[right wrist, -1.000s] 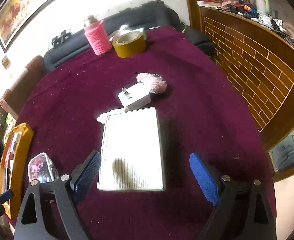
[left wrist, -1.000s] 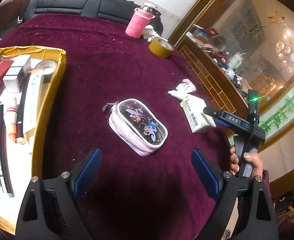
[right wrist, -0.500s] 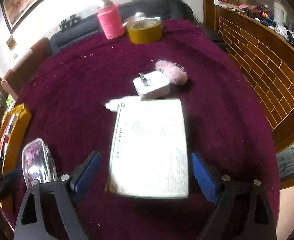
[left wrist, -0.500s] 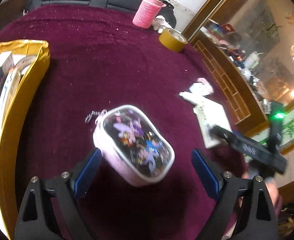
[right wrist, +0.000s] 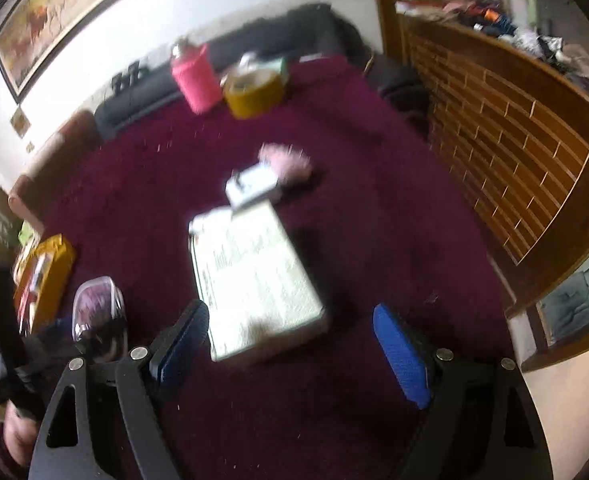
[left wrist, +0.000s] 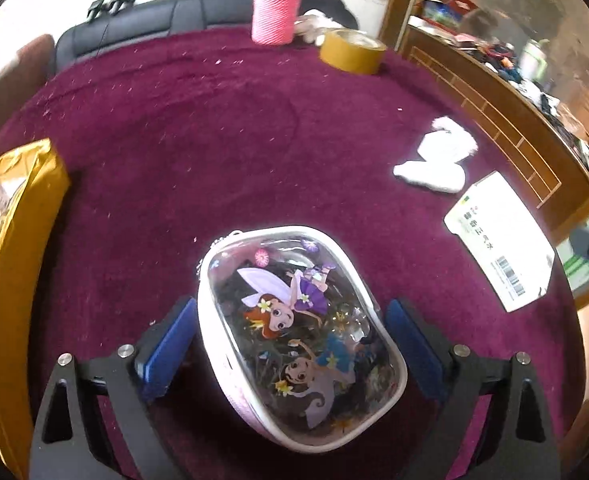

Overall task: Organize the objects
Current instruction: 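Grasp the pink cartoon pouch with the left tool, then carry the pouch toward the tray with the left tool while the right tool grasps the small white bottle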

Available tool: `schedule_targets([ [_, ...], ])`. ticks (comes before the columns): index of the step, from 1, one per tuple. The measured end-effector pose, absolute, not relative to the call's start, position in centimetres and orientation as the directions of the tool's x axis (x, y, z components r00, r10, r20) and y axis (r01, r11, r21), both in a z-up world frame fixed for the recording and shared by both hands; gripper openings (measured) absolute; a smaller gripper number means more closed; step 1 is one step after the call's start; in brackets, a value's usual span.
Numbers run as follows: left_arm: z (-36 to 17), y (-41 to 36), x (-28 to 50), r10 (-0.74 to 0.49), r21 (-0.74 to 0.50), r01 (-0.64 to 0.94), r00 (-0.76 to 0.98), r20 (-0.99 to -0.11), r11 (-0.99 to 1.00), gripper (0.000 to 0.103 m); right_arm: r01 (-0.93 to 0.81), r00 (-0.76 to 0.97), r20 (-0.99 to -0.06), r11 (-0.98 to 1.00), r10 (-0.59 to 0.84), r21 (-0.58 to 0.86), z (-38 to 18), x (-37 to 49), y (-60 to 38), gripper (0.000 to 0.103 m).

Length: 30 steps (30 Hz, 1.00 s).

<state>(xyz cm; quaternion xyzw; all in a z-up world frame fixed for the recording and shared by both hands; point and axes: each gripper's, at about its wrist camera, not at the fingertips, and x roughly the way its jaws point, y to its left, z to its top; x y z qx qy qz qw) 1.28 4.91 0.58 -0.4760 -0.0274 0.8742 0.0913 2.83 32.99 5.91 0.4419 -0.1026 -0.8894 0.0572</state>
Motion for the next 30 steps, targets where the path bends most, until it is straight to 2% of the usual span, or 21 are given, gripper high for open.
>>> schedule_targets([
  [5,1.4,3.0,1.7,0.254,-0.218,-0.131,-0.527,-0.811,-0.967,0.09,0.015,-0.594,-0.778,-0.97,-0.204,0.242,6.6,0.6,32.5,0.09],
  [8,2.5,1.8,2.2,0.279,-0.26,-0.114,-0.547,-0.789,-0.959,0.09,0.023,-0.583,-0.772,-0.955,-0.253,0.296,6.8,-1.4,32.0,0.09],
  [13,4.3,-0.3,4.0,0.305,-0.304,-0.103,-0.578,-0.757,-0.947,0.09,0.195,-0.55,-0.751,-0.931,-0.365,0.309,7.8,-4.3,28.3,0.09],
  [15,4.7,-0.9,4.7,0.322,-0.322,-0.106,-0.58,-0.748,-0.941,0.09,0.297,-0.497,-0.78,-0.919,-0.38,0.259,7.7,-5.9,25.4,0.09],
  [18,5.0,-1.8,6.1,0.345,-0.347,-0.111,-0.574,-0.743,-0.931,0.091,0.389,-0.475,-0.831,-0.916,-0.289,0.097,6.8,-7.5,22.1,0.089],
  [20,5.1,-2.5,7.0,0.355,-0.359,-0.111,-0.572,-0.739,-0.927,0.091,0.439,-0.467,-0.857,-0.898,-0.22,-0.009,5.8,-8.4,20.4,0.086],
  [22,5.1,-3.2,7.6,0.368,-0.374,-0.111,-0.569,-0.735,-0.921,0.091,0.494,-0.44,-0.878,-0.867,-0.188,-0.062,4.7,-8.9,19.1,0.074],
  [27,5.0,-4.7,8.8,0.376,-0.395,-0.097,-0.571,-0.729,-0.914,0.091,0.535,-0.414,-0.905,-0.83,-0.094,-0.159,2.1,-9.7,17.7,0.063],
  [30,4.9,-5.2,9.0,0.378,-0.401,-0.091,-0.574,-0.727,-0.911,0.091,0.535,-0.394,-0.917,-0.828,-0.068,-0.169,1.0,-10.4,18.1,0.055],
])
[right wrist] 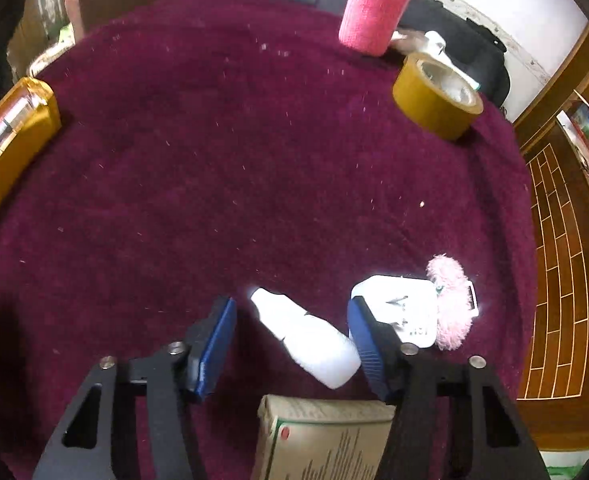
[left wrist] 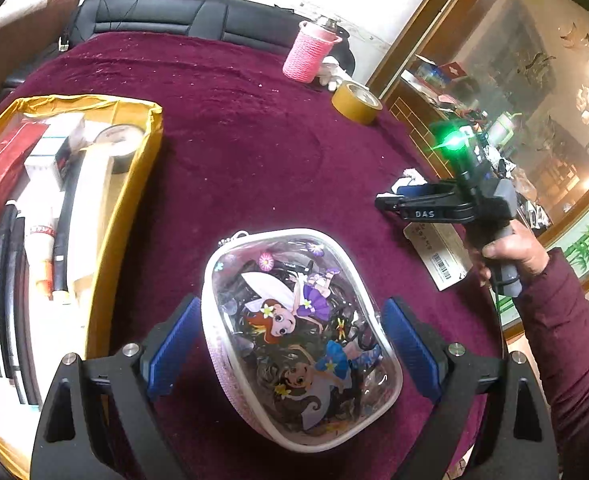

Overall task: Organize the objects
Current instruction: 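Carry the pouch toward the tray with the left tool while the right tool grasps the small white bottle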

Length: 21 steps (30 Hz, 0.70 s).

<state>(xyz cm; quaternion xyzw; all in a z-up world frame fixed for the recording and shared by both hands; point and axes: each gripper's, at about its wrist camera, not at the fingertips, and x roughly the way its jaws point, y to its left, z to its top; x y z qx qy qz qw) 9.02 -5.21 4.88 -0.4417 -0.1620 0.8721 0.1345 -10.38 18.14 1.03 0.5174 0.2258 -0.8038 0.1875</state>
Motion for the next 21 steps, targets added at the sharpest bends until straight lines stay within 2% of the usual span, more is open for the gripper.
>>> schedule_targets([
  [2,4.7,-5.4,9.0,0.377,-0.402,-0.089,-0.575,-0.726,-0.911,0.091,0.53,-0.383,-0.92,-0.836,-0.087,-0.142,1.1,-10.8,18.3,0.051],
  [4,4.6,-5.4,9.0,0.381,-0.405,-0.092,-0.573,-0.725,-0.909,0.091,0.53,-0.348,-0.93,-0.843,-0.114,-0.095,1.2,-11.0,18.4,0.027],
  [5,4.6,-5.4,9.0,0.382,-0.404,-0.095,-0.574,-0.725,-0.91,0.091,0.527,-0.343,-0.933,-0.845,-0.112,-0.093,1.2,-10.8,18.3,0.022],
  [10,4.8,-5.5,9.4,0.377,-0.397,-0.102,-0.586,-0.717,-0.912,0.091,0.497,-0.352,-0.927,-0.865,-0.132,-0.066,1.7,-10.4,18.8,0.022],
  [21,5.9,-7.6,11.4,0.378,-0.431,-0.074,-0.628,-0.68,-0.899,0.091,0.459,-0.414,-0.839,-0.877,-0.353,0.143,7.5,-7.6,18.7,0.022],
])
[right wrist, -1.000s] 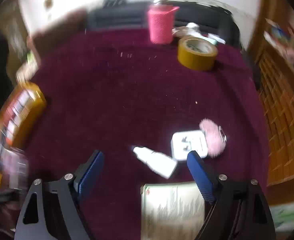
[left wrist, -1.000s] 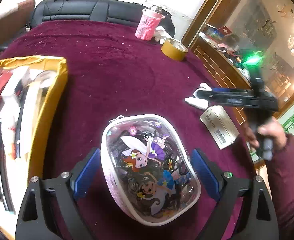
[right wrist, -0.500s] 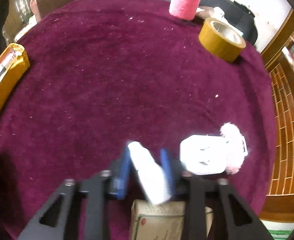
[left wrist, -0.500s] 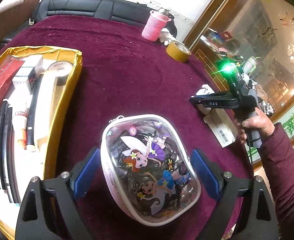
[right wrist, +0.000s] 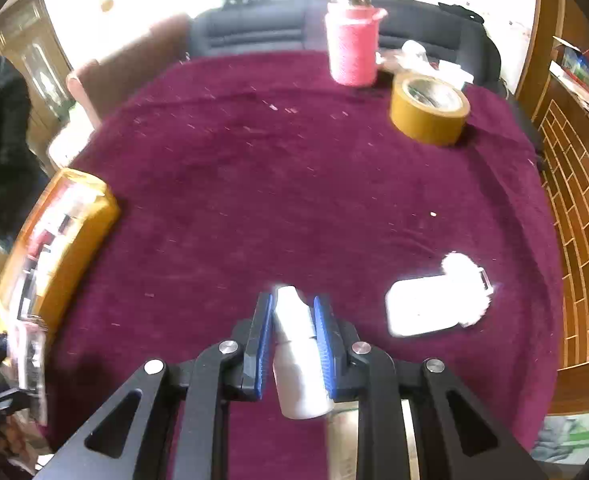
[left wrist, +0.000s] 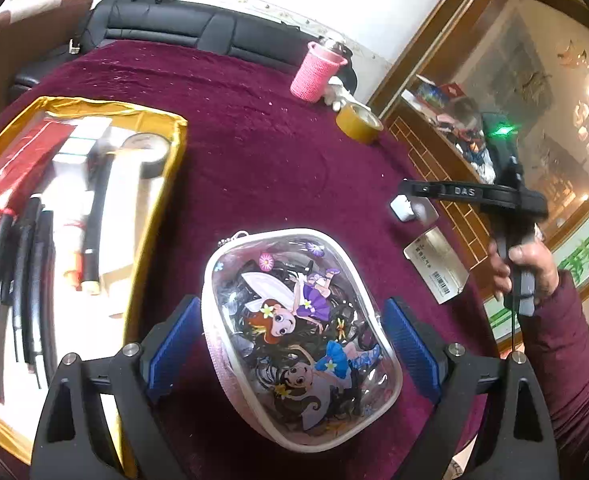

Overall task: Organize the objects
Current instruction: 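Carry the pouch toward the tray with the left tool while the right tool grasps the small white bottle, then lower the pouch and the white bottle into the tray and open both tools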

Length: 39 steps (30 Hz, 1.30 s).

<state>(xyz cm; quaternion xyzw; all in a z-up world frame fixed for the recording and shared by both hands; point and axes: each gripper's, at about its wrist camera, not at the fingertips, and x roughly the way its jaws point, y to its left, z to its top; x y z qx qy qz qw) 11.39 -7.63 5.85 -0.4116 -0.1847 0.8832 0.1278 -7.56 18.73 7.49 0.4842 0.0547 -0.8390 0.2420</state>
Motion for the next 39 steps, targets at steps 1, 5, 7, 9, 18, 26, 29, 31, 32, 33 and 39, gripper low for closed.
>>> schedule_targets([
  [1,6.0,-8.0,11.7,0.376,-0.434,-0.071,-0.634,-0.676,-0.898,0.091,0.462,-0.413,-0.832,-0.873,-0.369,0.157,7.8,-7.0,18.5,0.023],
  [5,6.8,-9.9,13.3,0.353,-0.429,-0.052,-0.661,-0.662,-0.902,0.091,0.493,-0.407,-0.796,-0.841,-0.448,0.221,9.4,-4.1,16.0,0.023],
  [7,7.3,-11.8,14.3,0.323,-0.417,-0.028,-0.68,-0.658,-0.908,0.091,0.517,-0.395,-0.775,-0.817,-0.492,0.256,10.3,-2.7,14.1,0.023],
  [9,7.8,-13.9,15.3,0.274,-0.391,0.009,-0.699,-0.66,-0.92,0.091,0.546,-0.375,-0.755,-0.786,-0.538,0.289,10.8,-1.3,11.9,0.023],
  [18,7.7,-25.2,18.3,0.026,-0.251,0.231,-0.685,-0.728,-0.94,0.091,0.646,-0.209,-0.709,-0.639,-0.673,0.416,10.0,4.0,-0.1,0.023],
  [26,5.1,-29.4,17.2,-0.027,-0.198,0.281,-0.633,-0.774,-0.939,0.088,0.664,-0.104,-0.747,-0.605,-0.657,0.439,6.3,7.4,-8.2,0.024],
  [29,4.3,-29.6,16.3,-0.066,-0.144,0.288,-0.611,-0.789,-0.947,0.072,0.662,-0.106,-0.774,-0.626,-0.624,0.414,5.1,7.8,-9.6,0.024],
  [31,3.9,-30.0,16.1,-0.054,-0.156,0.288,-0.608,-0.792,-0.945,0.071,0.664,-0.124,-0.792,-0.643,-0.597,0.381,4.5,8.1,-10.3,0.024],
  [32,3.7,-30.1,16.1,-0.048,-0.164,0.288,-0.609,-0.792,-0.944,0.071,0.665,-0.123,-0.797,-0.646,-0.591,0.375,4.2,8.2,-10.5,0.024],
  [33,3.6,-30.2,16.1,-0.043,-0.171,0.287,-0.612,-0.79,-0.942,0.071,0.662,-0.12,-0.803,-0.65,-0.583,0.373,3.9,8.2,-10.7,0.024],
  [39,3.8,-30.4,16.6,-0.037,-0.191,0.292,-0.627,-0.778,-0.937,0.071,0.669,-0.155,-0.826,-0.673,-0.542,0.315,3.4,8.4,-11.2,0.025],
])
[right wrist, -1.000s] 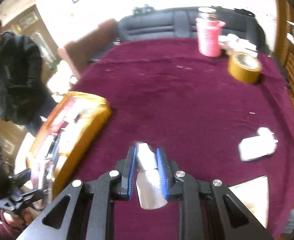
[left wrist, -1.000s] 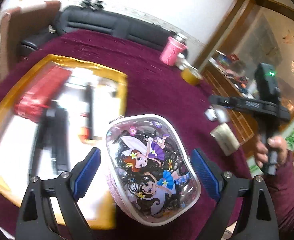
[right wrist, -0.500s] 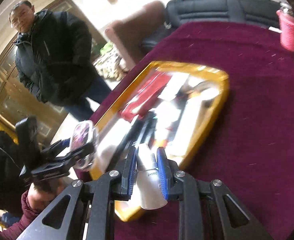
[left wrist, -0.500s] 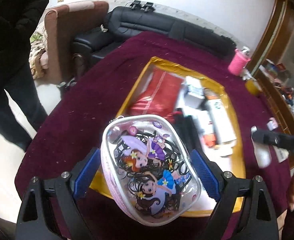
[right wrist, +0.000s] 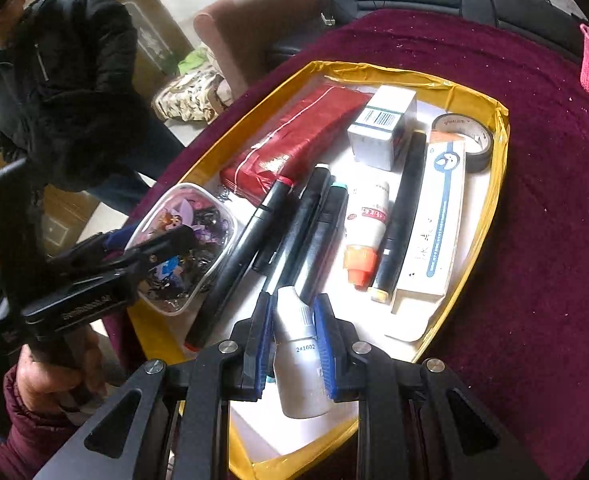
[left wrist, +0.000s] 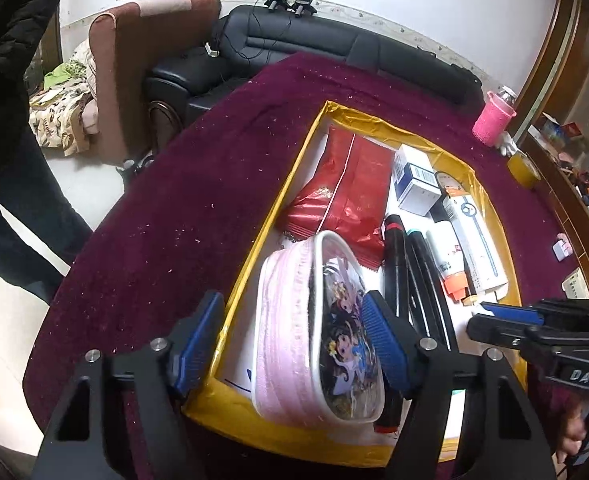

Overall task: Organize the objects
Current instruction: 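Lower the pouch and the white bottle into the tray and open both tools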

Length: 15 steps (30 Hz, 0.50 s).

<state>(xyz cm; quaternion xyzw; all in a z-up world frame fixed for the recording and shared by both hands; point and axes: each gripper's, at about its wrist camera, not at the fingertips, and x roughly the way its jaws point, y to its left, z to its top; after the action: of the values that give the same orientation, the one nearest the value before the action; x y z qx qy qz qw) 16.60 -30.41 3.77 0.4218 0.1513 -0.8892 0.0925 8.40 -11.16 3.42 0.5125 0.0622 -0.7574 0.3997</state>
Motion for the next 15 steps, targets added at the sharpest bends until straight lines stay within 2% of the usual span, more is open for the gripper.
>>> schedule_targets([
  [5,4.9,-29.7,17.6,-0.052,-0.195,0.306,-0.646,-0.762,-0.932,0.08,0.676,-0.221,-0.837,-0.697,-0.501,0.239,3.3,8.7,-11.5,0.027],
  [7,5.8,-29.0,18.1,-0.082,-0.172,0.31,-0.66,-0.747,-0.935,0.085,0.672,-0.234,-0.83,-0.701,-0.506,0.238,3.4,8.6,-11.5,0.04],
  [11,7.5,-27.1,18.8,-0.169,-0.088,0.327,-0.677,-0.716,-0.941,0.089,0.668,-0.295,-0.793,-0.709,-0.533,0.227,4.7,8.5,-11.0,0.056],
  [13,8.3,-26.0,19.0,-0.202,-0.048,0.328,-0.683,-0.702,-0.944,0.09,0.661,-0.323,-0.776,-0.716,-0.542,0.225,5.5,8.4,-10.6,0.068],
  [15,8.9,-25.0,19.2,-0.233,-0.007,0.327,-0.689,-0.687,-0.945,0.09,0.653,-0.347,-0.761,-0.724,-0.548,0.223,6.2,8.5,-9.8,0.072],
])
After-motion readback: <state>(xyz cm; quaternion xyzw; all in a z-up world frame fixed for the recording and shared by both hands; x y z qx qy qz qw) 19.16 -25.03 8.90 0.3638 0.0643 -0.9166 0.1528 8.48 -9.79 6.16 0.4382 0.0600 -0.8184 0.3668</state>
